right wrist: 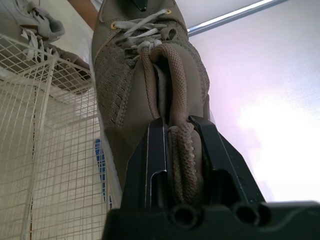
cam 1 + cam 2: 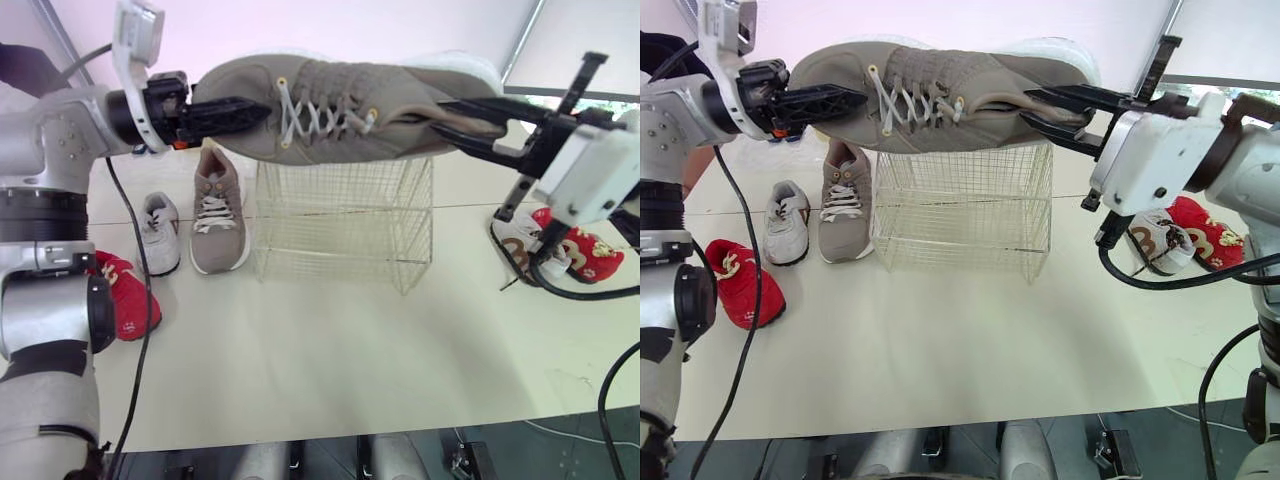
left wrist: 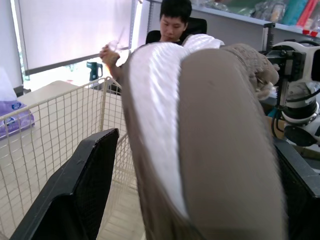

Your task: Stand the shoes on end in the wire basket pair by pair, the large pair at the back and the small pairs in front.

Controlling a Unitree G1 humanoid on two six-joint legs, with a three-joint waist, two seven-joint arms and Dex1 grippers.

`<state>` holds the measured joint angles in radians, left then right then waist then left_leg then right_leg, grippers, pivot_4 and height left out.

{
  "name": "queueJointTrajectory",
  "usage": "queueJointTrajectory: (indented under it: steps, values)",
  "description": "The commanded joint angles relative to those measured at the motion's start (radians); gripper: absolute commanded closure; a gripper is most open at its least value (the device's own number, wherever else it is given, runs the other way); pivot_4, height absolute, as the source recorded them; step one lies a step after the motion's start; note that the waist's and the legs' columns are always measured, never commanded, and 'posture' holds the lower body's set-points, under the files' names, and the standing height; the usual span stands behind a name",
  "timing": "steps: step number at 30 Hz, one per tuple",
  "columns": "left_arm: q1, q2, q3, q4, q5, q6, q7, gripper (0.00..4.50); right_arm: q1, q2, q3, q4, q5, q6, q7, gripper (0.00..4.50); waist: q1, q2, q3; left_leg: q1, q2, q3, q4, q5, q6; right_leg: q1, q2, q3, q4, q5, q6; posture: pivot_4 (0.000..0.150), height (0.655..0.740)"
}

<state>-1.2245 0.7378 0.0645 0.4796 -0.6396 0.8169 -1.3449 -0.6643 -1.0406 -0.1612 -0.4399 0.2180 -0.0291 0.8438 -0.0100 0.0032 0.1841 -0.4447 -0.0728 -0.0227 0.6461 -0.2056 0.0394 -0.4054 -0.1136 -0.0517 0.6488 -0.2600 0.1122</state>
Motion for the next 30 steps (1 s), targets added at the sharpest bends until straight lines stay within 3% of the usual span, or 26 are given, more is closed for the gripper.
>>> queueJointTrajectory:
  steps: [1,5,7,8,11,16,17,19,24,27,30]
  values:
    - [-0.031,0.006,0.025,0.008,0.017,-0.030,0.001,1.30,-0.019,-0.003,-0.046,-0.018,0.006,-0.016,-0.005,4.37,0.000,0.000,0.000,0.000,0.000,0.000,0.000,0.000,0.000,0.000,0.000,0.000,0.000,0.000,0.000,0.150,0.7400]
    - [-0.007,0.006,0.015,-0.014,0.026,-0.035,-0.019,3.25,-0.032,-0.006,-0.049,-0.004,0.002,-0.019,-0.001,4.37,0.000,0.000,0.000,0.000,0.000,0.000,0.000,0.000,0.000,0.000,0.000,0.000,0.000,0.000,0.000,0.150,0.7400]
    - [0.001,0.005,0.013,-0.022,0.026,-0.027,-0.026,3.91,-0.032,-0.007,-0.050,-0.002,0.005,-0.019,0.003,4.37,0.000,0.000,0.000,0.000,0.000,0.000,0.000,0.000,0.000,0.000,0.000,0.000,0.000,0.000,0.000,0.150,0.7400]
    - [0.007,0.003,0.014,-0.030,0.021,-0.017,-0.028,3.93,-0.035,-0.005,-0.052,0.000,0.009,-0.012,0.002,4.37,0.000,0.000,0.000,0.000,0.000,0.000,0.000,0.000,0.000,0.000,0.000,0.000,0.000,0.000,0.000,0.150,0.7400]
    - [0.025,-0.008,0.024,-0.053,0.003,0.015,-0.012,3.93,-0.047,0.005,-0.066,-0.001,0.061,0.067,-0.011,2.98,0.000,0.000,0.000,0.000,0.000,0.000,0.000,0.000,0.000,0.000,0.000,0.000,0.000,0.000,0.000,0.150,0.7400]
    - [0.062,-0.074,0.120,-0.083,-0.080,0.124,0.104,3.93,-0.071,-0.003,-0.189,-0.025,0.447,0.529,-0.105,0.40,0.007,0.000,0.000,0.000,0.000,-0.001,0.001,0.000,0.000,0.000,-0.001,0.000,0.000,0.000,0.000,0.150,0.7400]
    - [0.074,-0.094,0.152,-0.090,-0.104,0.152,0.146,3.93,-0.076,0.007,-0.235,-0.015,0.551,0.626,-0.159,0.07,0.009,0.000,0.000,0.000,0.000,-0.001,0.001,0.000,0.000,0.000,-0.002,0.000,0.000,0.000,0.000,0.150,0.7400]
    - [0.099,-0.134,0.218,-0.112,-0.154,0.201,0.229,3.93,-0.029,0.022,-0.336,0.000,0.748,0.792,-0.244,0.07,0.015,-0.001,0.000,-0.001,0.000,-0.001,0.001,0.000,0.000,0.000,-0.003,0.000,0.000,0.000,0.000,0.150,0.7400]
    - [0.139,-0.204,0.332,-0.190,-0.265,0.284,0.389,3.93,0.133,0.114,-0.491,0.027,1.113,0.957,-0.470,0.07,0.022,-0.002,0.000,-0.001,0.000,-0.001,0.000,-0.001,0.001,0.001,-0.003,0.000,-0.002,0.000,0.000,0.150,0.7400]
    - [0.153,-0.247,0.381,-0.229,-0.323,0.312,0.471,3.93,0.179,0.182,-0.474,0.020,1.303,0.947,-0.583,0.07,0.022,-0.002,0.000,-0.001,0.000,-0.001,0.000,-0.001,0.001,0.000,-0.004,0.000,-0.001,0.000,0.000,0.150,0.7400]
    - [0.164,-0.293,0.410,-0.260,-0.373,0.327,0.540,3.93,0.154,0.261,-0.374,0.001,1.343,0.912,-0.652,0.07,0.020,-0.002,0.000,0.000,0.000,-0.001,0.001,-0.001,0.001,0.001,-0.003,0.000,0.000,0.000,0.000,0.150,0.7400]
